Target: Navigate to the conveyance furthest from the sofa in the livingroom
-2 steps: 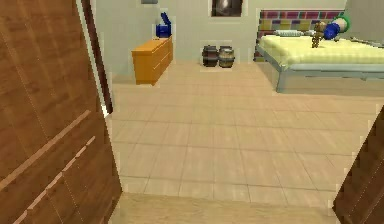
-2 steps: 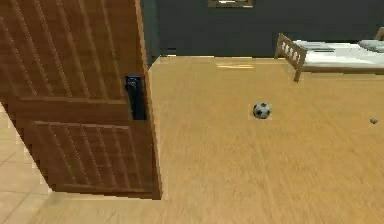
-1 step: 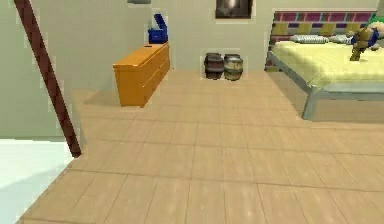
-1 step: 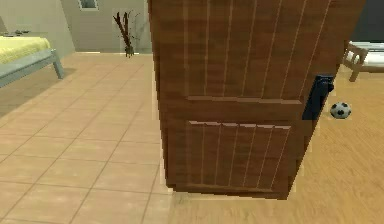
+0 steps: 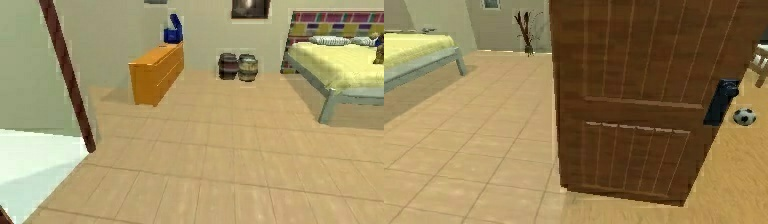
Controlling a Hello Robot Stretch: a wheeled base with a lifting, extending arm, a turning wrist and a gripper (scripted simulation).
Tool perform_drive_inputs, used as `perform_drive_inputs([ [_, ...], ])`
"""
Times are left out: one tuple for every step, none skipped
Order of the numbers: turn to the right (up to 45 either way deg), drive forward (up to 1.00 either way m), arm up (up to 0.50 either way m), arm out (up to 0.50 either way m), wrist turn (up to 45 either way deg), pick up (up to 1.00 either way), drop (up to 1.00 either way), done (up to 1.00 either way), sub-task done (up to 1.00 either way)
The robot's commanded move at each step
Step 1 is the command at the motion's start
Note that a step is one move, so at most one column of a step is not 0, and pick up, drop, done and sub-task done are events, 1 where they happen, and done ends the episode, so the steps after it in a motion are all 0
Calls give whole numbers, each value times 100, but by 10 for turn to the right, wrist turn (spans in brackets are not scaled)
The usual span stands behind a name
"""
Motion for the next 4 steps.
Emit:
perform_drive_inputs([
  [0, 50, 0, 0, 0, 0, 0, 0, 0],
  [-450, 0, 0, 0, 0, 0, 0, 0, 0],
  [0, 15, 0, 0, 0, 0, 0, 0, 0],
  [-90, 0, 0, 0, 0, 0, 0, 0, 0],
])
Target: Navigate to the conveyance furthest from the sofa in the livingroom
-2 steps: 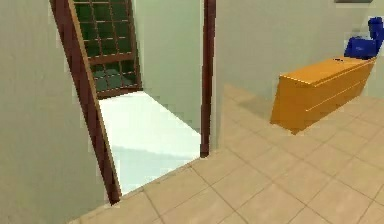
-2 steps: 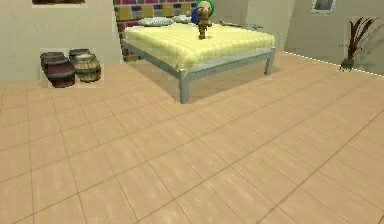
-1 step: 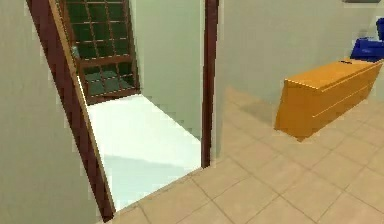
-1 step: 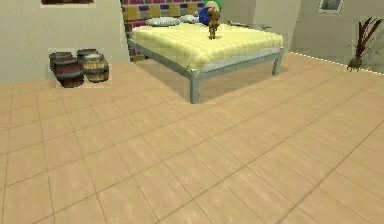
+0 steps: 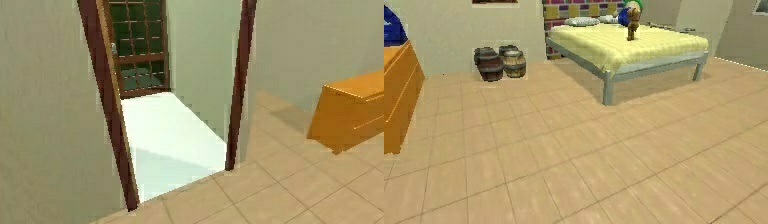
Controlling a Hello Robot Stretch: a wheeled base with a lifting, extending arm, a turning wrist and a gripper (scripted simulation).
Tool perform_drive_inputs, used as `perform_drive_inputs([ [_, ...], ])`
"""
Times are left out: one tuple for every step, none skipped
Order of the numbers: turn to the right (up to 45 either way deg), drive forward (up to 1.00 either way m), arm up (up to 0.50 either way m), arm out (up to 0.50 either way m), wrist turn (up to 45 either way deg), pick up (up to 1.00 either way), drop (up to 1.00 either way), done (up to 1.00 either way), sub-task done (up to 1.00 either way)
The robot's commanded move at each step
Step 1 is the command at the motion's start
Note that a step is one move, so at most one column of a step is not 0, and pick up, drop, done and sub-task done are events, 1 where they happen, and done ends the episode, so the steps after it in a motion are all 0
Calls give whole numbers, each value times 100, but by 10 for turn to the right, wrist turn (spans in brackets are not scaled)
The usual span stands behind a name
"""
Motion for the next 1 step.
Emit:
perform_drive_inputs([
  [0, 100, 0, 0, 0, 0, 0, 0, 0],
])
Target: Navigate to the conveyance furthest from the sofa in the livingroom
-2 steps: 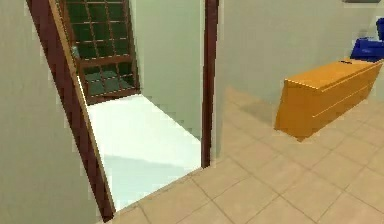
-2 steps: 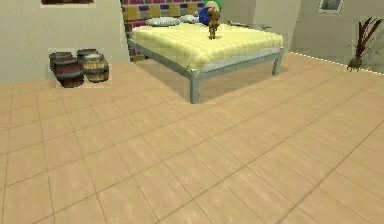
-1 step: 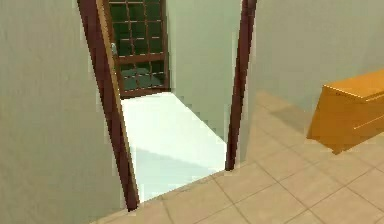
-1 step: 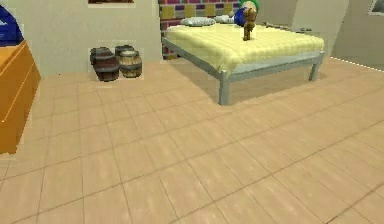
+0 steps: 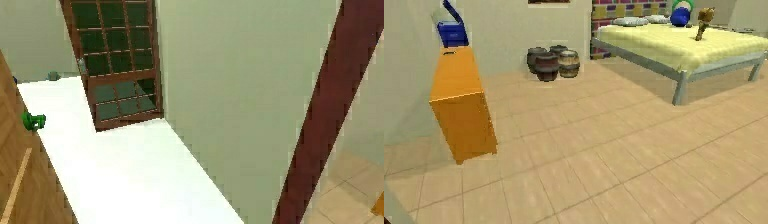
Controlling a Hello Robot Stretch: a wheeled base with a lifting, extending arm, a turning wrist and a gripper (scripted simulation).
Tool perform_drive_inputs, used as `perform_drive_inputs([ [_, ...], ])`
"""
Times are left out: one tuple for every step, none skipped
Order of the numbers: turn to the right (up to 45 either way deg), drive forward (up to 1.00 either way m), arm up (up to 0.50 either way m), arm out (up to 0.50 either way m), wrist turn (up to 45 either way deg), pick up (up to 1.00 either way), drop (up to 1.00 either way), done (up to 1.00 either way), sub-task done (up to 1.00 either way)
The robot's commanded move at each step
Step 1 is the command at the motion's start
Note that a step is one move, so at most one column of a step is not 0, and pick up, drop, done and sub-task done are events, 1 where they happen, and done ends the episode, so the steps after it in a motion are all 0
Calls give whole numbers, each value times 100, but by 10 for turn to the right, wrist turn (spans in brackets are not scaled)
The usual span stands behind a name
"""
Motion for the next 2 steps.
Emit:
perform_drive_inputs([
  [-210, 0, 0, 0, 0, 0, 0, 0, 0],
  [0, 10, 0, 0, 0, 0, 0, 0, 0],
])
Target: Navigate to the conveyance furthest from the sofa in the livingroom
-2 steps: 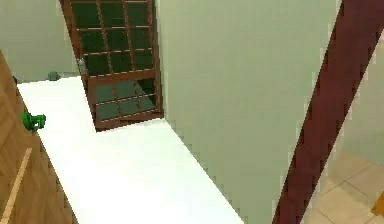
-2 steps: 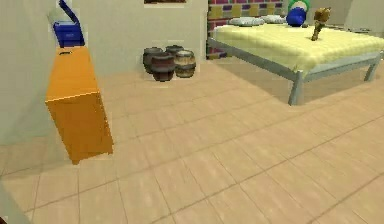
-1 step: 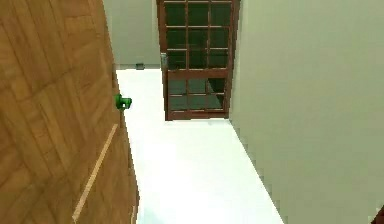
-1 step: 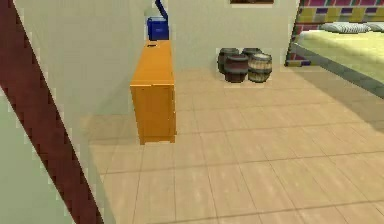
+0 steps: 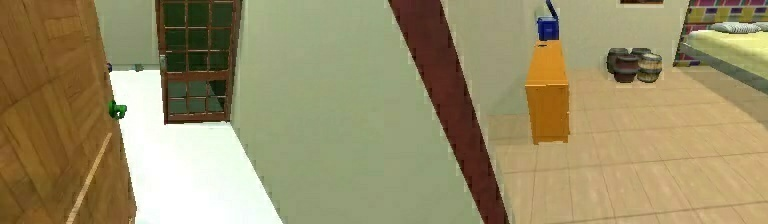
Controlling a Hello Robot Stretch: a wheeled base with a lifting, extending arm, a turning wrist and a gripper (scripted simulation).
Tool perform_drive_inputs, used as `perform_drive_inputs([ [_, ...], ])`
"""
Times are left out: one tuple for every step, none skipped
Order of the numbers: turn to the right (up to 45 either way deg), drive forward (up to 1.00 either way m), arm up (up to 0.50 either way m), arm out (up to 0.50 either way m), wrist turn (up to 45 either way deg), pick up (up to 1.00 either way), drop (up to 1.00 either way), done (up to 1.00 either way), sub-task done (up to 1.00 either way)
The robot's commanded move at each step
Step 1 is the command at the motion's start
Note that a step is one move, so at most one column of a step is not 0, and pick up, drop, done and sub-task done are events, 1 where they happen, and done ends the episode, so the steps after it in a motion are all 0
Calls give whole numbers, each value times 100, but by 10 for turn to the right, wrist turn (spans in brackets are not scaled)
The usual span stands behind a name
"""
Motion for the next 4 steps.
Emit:
perform_drive_inputs([
  [0, 70, 0, 0, 0, 0, 0, 0, 0],
  [240, 0, 0, 0, 0, 0, 0, 0, 0],
  [0, 60, 0, 0, 0, 0, 0, 0, 0],
  [-450, 0, 0, 0, 0, 0, 0, 0, 0],
])
